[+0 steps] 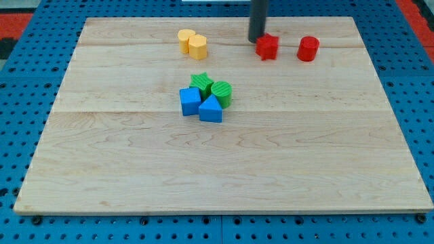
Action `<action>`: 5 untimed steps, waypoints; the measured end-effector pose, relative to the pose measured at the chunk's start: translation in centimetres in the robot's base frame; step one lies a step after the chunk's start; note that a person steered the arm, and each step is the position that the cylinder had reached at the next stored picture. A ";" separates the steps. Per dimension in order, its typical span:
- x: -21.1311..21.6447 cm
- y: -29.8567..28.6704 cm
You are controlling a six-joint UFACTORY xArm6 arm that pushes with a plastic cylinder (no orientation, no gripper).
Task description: Place the green star to the left side of the red star
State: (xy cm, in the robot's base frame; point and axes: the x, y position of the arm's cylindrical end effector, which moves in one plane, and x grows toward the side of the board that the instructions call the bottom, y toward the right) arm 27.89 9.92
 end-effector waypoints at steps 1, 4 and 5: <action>1.7 3.1; 7.5 -17.3; 12.7 -16.5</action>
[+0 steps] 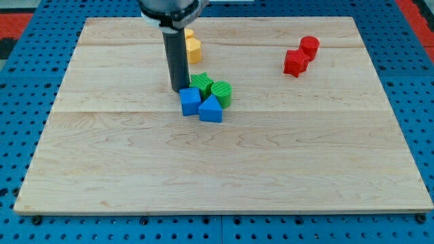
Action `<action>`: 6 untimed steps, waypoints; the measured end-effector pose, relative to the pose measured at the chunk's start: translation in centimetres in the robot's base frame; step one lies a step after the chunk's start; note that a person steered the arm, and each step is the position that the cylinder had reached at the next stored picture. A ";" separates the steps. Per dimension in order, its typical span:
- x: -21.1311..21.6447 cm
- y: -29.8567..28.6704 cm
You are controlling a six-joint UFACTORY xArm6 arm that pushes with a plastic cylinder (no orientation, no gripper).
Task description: Place the green star to the left side of the red star
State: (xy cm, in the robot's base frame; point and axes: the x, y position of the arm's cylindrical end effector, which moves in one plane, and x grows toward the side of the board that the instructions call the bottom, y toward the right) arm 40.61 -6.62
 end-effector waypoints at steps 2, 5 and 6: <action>0.8 5.8; -4.3 11.2; -6.2 13.8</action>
